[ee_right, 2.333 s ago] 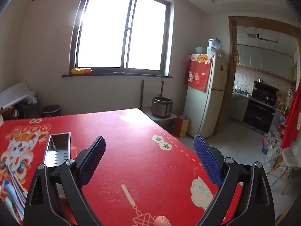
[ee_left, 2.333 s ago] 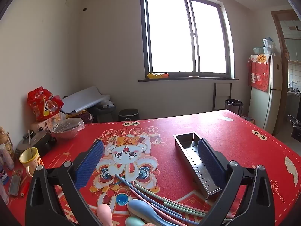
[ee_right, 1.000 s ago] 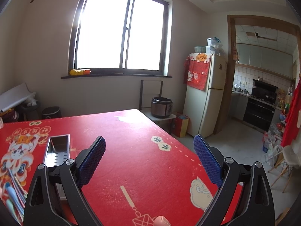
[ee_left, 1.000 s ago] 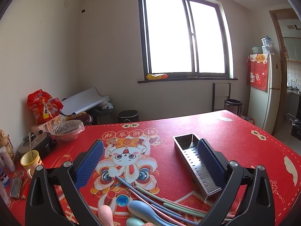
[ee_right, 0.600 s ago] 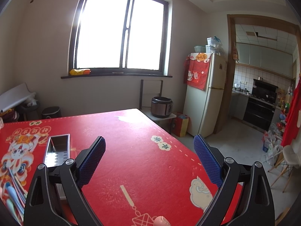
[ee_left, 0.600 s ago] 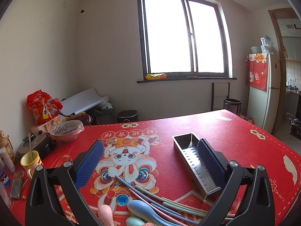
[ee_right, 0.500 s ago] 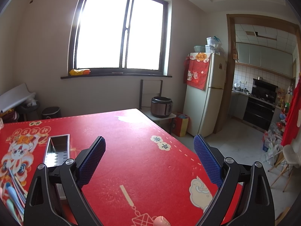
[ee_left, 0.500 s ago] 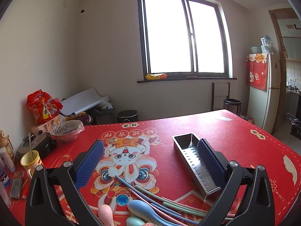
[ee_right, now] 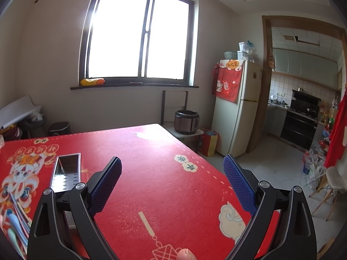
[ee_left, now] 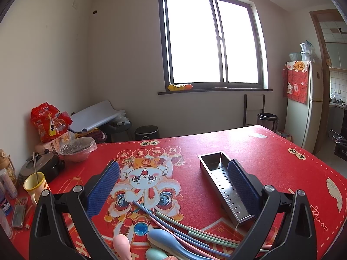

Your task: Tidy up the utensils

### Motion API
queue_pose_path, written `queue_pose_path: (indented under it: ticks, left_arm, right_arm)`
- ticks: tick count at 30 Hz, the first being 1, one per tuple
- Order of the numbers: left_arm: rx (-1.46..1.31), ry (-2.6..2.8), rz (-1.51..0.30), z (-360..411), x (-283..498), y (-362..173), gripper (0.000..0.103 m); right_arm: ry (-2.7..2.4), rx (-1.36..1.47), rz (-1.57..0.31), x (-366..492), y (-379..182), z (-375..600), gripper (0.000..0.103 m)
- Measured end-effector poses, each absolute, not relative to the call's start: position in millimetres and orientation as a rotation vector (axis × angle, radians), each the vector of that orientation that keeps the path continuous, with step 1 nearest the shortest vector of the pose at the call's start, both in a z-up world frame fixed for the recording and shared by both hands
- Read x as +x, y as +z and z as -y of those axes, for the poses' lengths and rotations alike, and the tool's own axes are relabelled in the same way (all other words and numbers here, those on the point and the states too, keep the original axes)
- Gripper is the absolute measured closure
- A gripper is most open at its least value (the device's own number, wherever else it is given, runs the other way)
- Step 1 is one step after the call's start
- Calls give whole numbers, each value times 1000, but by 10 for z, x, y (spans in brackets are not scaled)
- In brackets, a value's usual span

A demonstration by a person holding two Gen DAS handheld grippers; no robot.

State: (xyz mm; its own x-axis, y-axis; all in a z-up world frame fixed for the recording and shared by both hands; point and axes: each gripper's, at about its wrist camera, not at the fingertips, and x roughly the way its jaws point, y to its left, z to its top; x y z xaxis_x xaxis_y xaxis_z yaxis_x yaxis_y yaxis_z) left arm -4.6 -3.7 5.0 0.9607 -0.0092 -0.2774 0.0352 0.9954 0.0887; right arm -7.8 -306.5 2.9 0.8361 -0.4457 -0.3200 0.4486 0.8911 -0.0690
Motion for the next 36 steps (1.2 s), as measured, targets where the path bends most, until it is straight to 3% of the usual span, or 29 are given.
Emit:
queue_pose_path:
  ticks: [22,36]
  left_arm:
    - [100,-27,-308,16,-66,-41,5]
    - [46,54,-456,-651,-231,-459,5]
  right_arm:
    - [-359,39,-380,-8,-89,3032,12]
    - [22,55,-473,187,-527,2634,12]
